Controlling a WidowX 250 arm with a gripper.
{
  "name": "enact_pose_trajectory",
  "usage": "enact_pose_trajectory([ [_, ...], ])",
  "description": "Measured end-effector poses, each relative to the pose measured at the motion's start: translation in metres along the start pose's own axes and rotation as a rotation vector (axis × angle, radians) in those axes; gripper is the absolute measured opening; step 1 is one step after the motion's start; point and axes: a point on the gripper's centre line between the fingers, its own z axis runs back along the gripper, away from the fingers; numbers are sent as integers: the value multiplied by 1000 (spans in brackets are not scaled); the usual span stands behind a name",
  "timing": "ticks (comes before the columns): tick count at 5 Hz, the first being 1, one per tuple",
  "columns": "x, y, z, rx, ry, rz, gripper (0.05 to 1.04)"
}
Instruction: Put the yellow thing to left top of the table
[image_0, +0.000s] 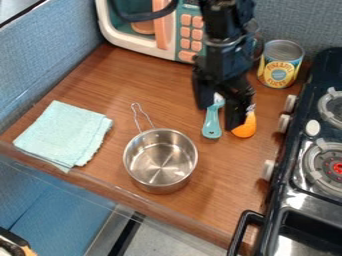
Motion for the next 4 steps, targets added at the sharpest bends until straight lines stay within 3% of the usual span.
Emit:
enact_pose_trajectory([
  [1,28,2,-7,29,-17,-16,1001],
  [3,44,11,-42,45,42,28,1001],
  [4,44,15,-56,60,73,37,948],
])
